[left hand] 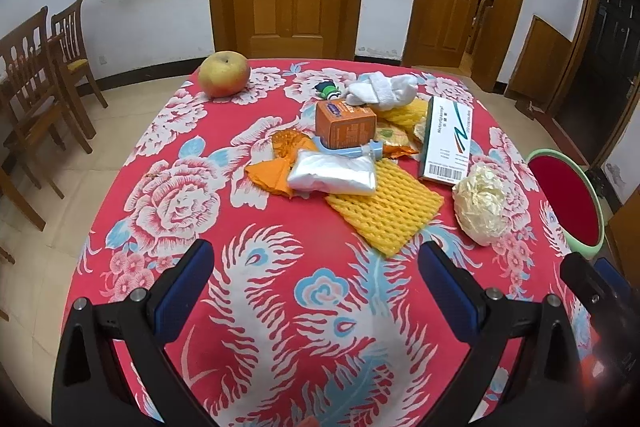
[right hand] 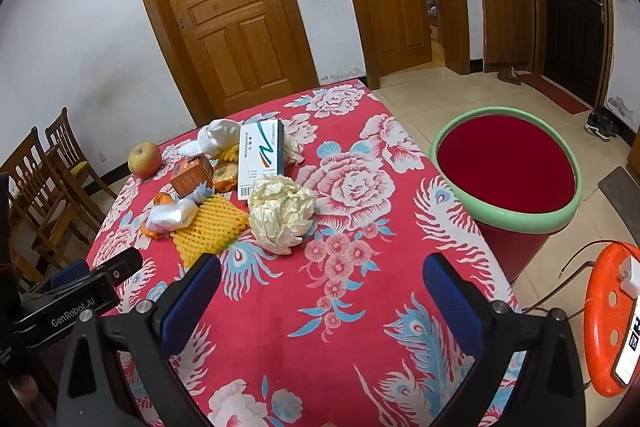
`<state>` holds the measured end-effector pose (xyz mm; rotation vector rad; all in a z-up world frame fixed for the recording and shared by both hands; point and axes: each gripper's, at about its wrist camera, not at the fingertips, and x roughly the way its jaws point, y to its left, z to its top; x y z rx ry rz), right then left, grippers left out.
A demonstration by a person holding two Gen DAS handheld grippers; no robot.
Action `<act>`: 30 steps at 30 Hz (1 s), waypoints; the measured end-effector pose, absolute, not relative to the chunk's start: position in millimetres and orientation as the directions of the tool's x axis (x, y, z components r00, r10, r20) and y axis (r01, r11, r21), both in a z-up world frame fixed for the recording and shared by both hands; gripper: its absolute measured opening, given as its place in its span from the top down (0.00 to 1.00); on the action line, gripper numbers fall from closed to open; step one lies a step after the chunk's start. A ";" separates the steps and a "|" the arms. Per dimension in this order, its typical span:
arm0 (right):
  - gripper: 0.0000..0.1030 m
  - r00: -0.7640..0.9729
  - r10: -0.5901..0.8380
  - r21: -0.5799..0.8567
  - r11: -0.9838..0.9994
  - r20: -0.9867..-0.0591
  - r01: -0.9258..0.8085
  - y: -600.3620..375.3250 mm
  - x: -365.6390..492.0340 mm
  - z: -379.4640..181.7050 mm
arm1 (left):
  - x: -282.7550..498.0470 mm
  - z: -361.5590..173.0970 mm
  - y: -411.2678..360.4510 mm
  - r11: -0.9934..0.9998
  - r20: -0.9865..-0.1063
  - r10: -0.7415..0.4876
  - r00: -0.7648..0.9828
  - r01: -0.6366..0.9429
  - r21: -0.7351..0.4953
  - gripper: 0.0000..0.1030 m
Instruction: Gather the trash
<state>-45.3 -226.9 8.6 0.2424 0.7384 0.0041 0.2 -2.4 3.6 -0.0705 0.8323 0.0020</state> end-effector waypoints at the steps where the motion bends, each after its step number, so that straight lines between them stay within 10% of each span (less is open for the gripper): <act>1: 0.00 0.742 0.089 0.221 0.972 -0.665 0.081 -227.2 -45.7 8.7 | 0.3 3.6 -2.5 0.998 -0.740 -0.028 0.672 -0.028 -0.063 0.02; 30: 0.00 0.749 0.093 0.228 0.970 -0.656 0.080 -233.5 -45.4 14.8 | 0.4 5.9 5.0 0.996 -0.736 -0.022 0.677 -0.046 -0.071 0.02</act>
